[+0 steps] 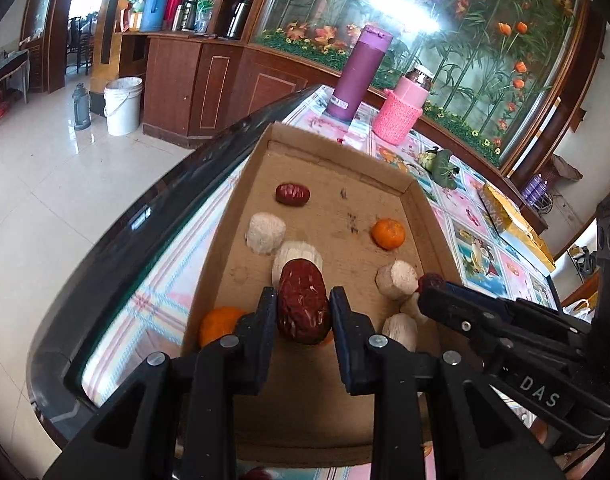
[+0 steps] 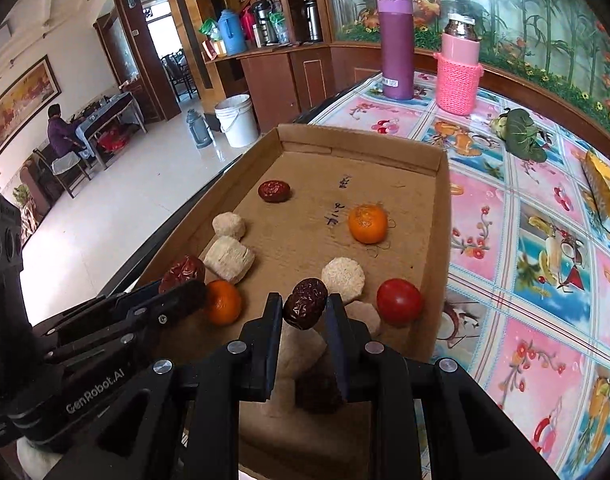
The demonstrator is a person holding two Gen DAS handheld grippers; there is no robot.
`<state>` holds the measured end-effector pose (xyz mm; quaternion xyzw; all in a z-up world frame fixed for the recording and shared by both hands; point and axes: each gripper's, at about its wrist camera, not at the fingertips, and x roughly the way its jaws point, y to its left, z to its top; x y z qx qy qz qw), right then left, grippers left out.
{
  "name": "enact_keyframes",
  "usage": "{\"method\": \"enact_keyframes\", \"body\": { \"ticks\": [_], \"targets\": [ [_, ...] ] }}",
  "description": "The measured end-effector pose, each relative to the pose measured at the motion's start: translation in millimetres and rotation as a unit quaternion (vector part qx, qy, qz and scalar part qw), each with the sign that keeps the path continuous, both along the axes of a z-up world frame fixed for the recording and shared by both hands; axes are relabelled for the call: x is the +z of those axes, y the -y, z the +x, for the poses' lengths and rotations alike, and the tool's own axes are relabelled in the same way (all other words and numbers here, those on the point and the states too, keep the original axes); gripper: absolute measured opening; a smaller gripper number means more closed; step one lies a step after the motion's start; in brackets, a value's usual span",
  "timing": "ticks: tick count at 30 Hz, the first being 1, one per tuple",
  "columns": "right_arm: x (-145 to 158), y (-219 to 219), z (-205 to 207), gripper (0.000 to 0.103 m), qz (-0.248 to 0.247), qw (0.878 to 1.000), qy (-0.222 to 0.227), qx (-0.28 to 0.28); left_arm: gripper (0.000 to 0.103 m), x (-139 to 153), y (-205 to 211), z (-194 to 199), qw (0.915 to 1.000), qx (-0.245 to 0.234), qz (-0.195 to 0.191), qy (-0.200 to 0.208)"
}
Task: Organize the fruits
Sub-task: 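Lower both dates into the cardboard tray and open both tools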
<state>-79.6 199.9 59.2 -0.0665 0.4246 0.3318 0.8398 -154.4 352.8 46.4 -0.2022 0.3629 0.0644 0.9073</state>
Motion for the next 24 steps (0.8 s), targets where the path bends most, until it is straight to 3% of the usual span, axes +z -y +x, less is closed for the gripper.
{"method": "enact_keyframes", "body": {
  "ticks": [10,15,24],
  "targets": [
    [8.6,0.7,23.7,0.025,0.015,1.0,0.001,-0.024,0.026,47.0,-12.7,55.0,0.9938,-0.043,0.102,0.002],
    [12.5,-3.3,55.4,0.025,0.017,0.999,0.003,-0.04,0.026,51.7,-14.1,93.7,0.9919,-0.065,0.106,-0.024],
    [-4.6,-10.2,75.5,0.025,-0.002,0.999,-0.019,-0.04,0.026,12.4,4.6,135.9,0.9882,-0.093,0.087,-0.086]
  ]
}}
